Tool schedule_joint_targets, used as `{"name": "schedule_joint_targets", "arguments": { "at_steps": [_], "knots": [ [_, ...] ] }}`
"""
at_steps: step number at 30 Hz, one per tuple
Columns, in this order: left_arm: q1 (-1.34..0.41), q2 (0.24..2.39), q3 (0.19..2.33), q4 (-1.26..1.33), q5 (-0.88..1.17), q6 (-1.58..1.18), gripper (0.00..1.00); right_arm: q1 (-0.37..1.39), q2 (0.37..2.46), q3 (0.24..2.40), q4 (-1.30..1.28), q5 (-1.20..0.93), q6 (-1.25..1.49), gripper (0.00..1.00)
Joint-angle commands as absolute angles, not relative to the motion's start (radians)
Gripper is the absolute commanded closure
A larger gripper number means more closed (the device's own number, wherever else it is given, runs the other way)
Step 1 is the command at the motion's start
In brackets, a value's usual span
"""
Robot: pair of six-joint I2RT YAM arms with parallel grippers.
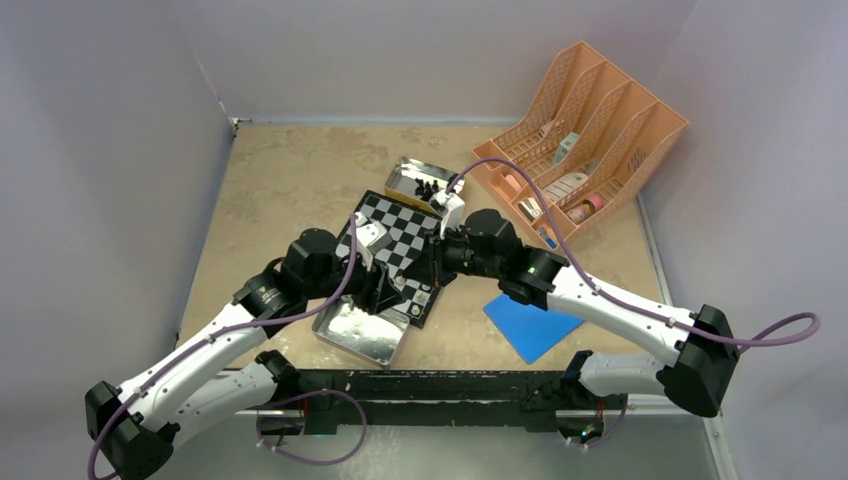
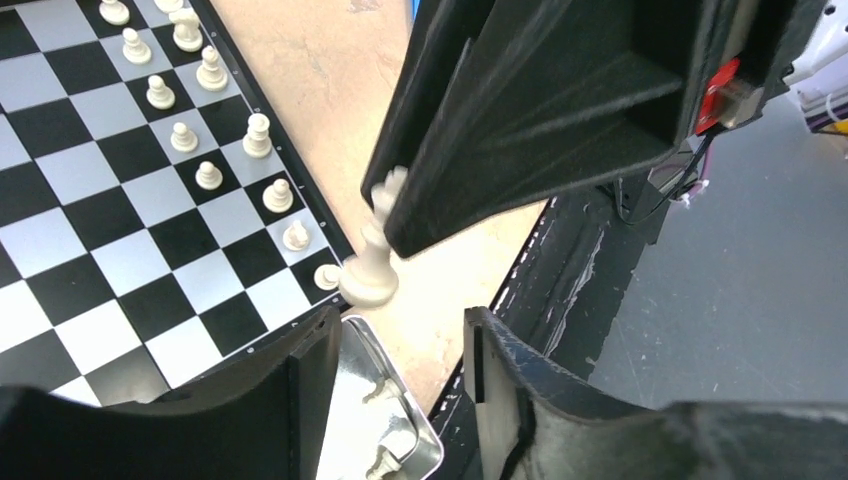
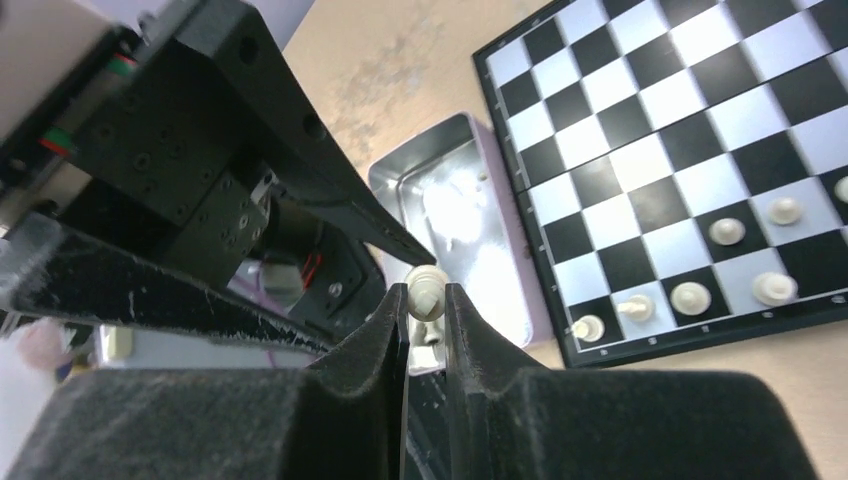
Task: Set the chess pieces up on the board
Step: Pick up the chess piece from the storage box, then place the chess piece on the chessboard.
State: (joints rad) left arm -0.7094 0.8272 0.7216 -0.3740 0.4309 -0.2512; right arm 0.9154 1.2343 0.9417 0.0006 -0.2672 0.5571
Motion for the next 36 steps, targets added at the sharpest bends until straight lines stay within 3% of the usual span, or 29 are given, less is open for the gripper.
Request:
{"name": "schedule_joint_targets", "arguments": {
  "at_steps": [1,8,19,36],
  "knots": [
    [-0.713,0.852,0.73,-0.35,0.423,-0.278,0.49,0.913,1.16,0.944,0.035,-0.055,0.527,0.9],
    [-0.713,0.903,0.749,-0.421,0.342,-0.3,0.39,0.912,1.138,0.922,0.027,0.198,0.476,0.9],
    [-0.709,0.739,0.747,-0.464,0.03,-0.379,0.08,0.913,1.247,0.867,0.03,0.387,0.472,0.89],
    [-0.709,0.459,0.687,-0.486,-0.014,-0.338,0.07,0.911,1.463,0.85,0.092,0.531,0.492,0.9]
  ]
}}
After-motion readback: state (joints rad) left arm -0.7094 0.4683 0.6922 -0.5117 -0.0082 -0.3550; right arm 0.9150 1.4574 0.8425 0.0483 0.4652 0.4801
